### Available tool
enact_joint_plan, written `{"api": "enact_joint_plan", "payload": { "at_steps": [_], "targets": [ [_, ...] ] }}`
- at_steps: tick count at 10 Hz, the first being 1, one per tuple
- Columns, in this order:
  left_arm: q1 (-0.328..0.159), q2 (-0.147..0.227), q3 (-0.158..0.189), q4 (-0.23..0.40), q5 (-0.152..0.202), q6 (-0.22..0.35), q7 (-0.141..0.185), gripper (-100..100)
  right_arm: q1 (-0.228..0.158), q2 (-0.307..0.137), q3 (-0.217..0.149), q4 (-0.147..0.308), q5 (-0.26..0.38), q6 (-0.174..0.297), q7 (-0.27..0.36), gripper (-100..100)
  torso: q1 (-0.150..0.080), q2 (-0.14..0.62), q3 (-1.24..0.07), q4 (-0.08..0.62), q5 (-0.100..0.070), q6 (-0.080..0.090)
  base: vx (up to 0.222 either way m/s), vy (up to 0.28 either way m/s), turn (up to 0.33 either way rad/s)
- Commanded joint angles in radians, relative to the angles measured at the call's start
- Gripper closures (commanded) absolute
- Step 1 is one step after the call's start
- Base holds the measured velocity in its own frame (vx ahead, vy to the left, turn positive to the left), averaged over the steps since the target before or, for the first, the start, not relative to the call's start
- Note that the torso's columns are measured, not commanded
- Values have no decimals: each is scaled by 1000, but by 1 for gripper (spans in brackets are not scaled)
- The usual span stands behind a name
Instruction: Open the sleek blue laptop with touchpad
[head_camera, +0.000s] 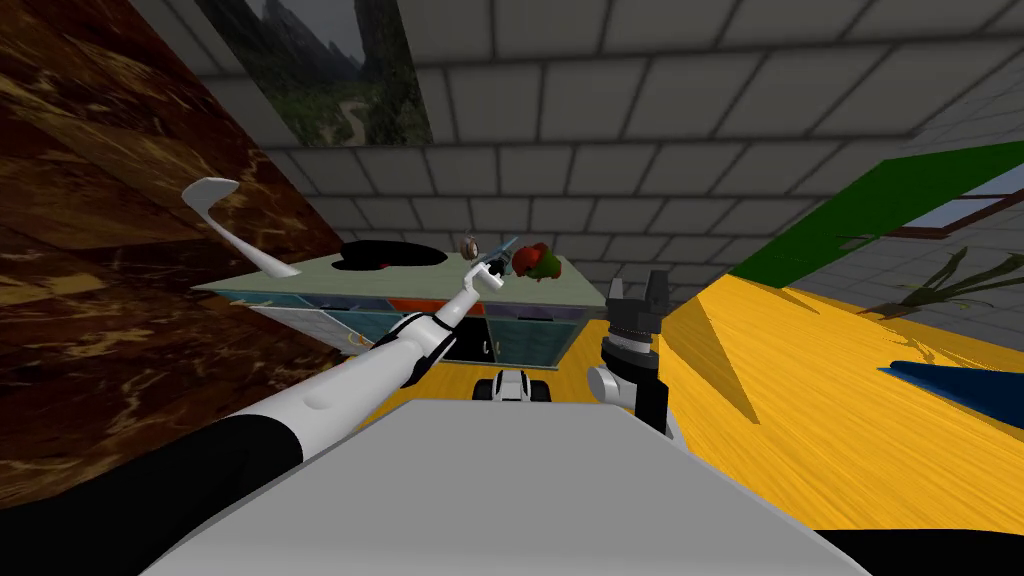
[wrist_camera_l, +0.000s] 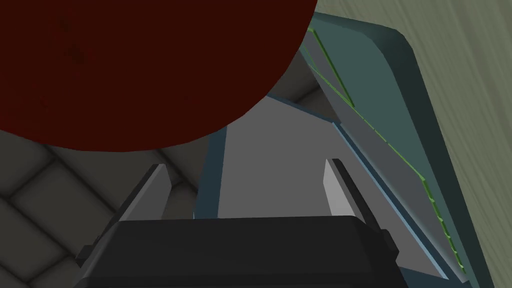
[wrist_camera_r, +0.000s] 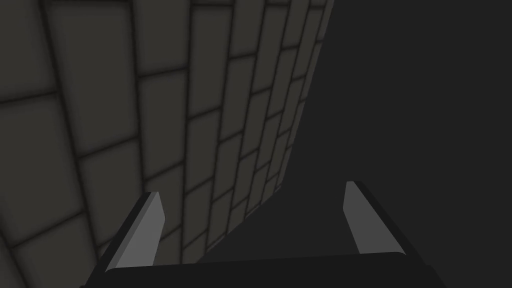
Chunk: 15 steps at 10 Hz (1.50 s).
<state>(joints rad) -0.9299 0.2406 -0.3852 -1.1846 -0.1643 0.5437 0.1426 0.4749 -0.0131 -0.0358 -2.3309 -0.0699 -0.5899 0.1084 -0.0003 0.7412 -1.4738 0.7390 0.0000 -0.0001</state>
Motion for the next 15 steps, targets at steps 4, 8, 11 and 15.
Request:
{"api": "enact_joint_plan", "payload": {
  "at_steps": [4,8,11,15],
  "targets": [
    [-56,-29,-25,12,96,73,10,-100,0,0,0,0,0,0,0,0,2,-3,-2,-1,1,-2,57,192,-126],
    [-84,-44,-34,16,126,89,12,-100,0,0,0,0,0,0,0,0,-1,-8,-5,-5,1,-4,58,126,-98],
    [-70,-36,-63,32,95,73,-20,100,0,0,0,0,0,0,0,0,1,-6,-4,-5,0,-1,21,-22,-29],
    [-85,38,-89,28,120,55,13,-100,0,0,0,0,0,0,0,0,7,-6,-5,-5,3,0,-40,-37,-181]
  ]
}}
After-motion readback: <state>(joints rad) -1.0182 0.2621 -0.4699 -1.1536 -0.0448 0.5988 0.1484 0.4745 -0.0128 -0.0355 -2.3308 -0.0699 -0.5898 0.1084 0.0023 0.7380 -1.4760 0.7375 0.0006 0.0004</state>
